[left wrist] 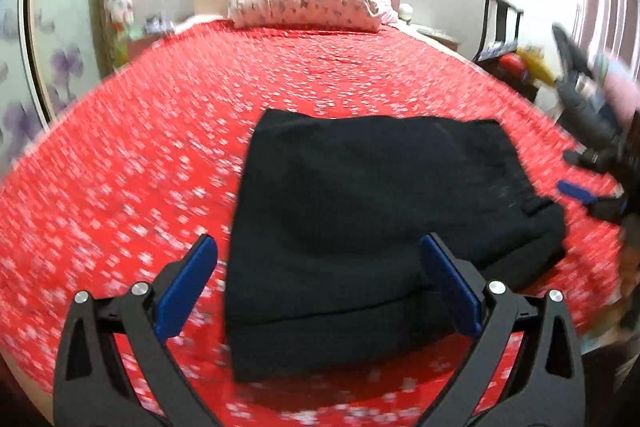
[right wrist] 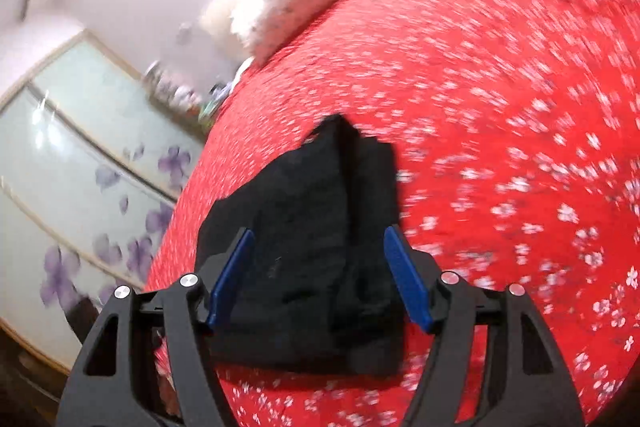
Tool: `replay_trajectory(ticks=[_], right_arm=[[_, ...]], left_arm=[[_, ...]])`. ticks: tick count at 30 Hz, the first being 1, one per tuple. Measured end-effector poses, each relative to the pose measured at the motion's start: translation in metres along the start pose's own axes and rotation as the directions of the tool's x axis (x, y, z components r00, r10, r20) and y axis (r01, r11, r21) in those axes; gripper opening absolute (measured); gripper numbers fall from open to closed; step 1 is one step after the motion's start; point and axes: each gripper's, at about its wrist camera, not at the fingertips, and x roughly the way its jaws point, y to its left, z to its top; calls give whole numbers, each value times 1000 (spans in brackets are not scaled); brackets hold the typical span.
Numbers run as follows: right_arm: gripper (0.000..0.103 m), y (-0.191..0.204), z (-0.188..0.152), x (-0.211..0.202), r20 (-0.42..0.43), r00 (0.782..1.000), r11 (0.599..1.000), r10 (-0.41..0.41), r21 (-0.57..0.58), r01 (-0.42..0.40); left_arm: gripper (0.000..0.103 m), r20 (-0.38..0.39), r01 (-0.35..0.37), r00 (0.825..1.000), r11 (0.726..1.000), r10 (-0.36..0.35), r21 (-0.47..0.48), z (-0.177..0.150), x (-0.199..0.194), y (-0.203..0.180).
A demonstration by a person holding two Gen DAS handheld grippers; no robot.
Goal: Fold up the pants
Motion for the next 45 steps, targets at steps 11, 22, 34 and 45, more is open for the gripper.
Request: replay_trajectory(ticks=[11,22,34,45], right_arm=[[69,-6,3,44,-90,992,996,-92,-10,92],[71,8,-2,60,-123,991,996,-60,-75,51],[70,-3,3,69,-111,994,1000,5,15,-3],[65,3,8,68,-116,993,1000,19,20,-17]], left_arm=[[101,-49,13,999,1000,-13,2,-4,17,1],[101,-55,7,998,1000,-6,14,-7,23,0],[101,-73,38,997,999,-40,-30,-8,29,9],[101,-87,59,994,995,-65,-79,-8,33,14]])
